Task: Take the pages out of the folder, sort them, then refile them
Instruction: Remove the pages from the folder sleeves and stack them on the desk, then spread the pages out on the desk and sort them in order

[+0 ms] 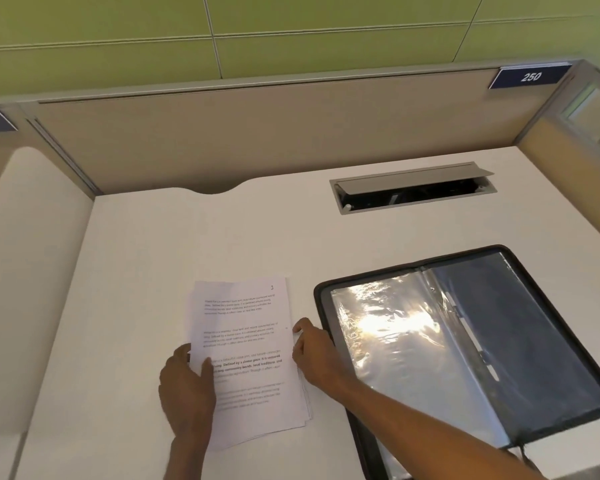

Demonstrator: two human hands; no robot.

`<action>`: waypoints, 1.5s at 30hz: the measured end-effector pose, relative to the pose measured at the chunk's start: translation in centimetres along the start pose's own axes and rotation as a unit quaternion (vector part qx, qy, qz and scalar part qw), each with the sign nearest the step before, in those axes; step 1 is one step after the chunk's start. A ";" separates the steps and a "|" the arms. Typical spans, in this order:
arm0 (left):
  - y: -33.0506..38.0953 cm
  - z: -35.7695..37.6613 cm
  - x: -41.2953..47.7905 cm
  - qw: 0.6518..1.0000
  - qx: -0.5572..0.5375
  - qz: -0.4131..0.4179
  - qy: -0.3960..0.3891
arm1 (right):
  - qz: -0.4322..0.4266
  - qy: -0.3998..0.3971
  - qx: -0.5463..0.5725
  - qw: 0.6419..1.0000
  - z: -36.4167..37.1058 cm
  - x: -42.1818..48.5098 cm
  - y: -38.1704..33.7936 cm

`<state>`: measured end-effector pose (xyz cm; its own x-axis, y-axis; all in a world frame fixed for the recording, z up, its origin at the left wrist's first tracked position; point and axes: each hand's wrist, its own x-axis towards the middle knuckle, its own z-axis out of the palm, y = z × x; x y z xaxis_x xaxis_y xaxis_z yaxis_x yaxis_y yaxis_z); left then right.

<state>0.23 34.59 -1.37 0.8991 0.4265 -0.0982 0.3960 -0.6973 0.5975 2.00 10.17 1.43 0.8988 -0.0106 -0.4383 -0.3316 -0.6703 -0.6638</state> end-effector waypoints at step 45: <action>15.3 11.9 -12.5 0.941 0.085 0.316 -0.082 | -0.076 0.256 -0.158 0.951 -11.3 -7.6 18.1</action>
<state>-2.75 11.79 -0.47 0.9762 -0.1899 0.1051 -0.2169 -0.8699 0.4430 -7.59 -10.24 -0.38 0.9781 -0.2009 0.0549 -0.1560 -0.8812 -0.4462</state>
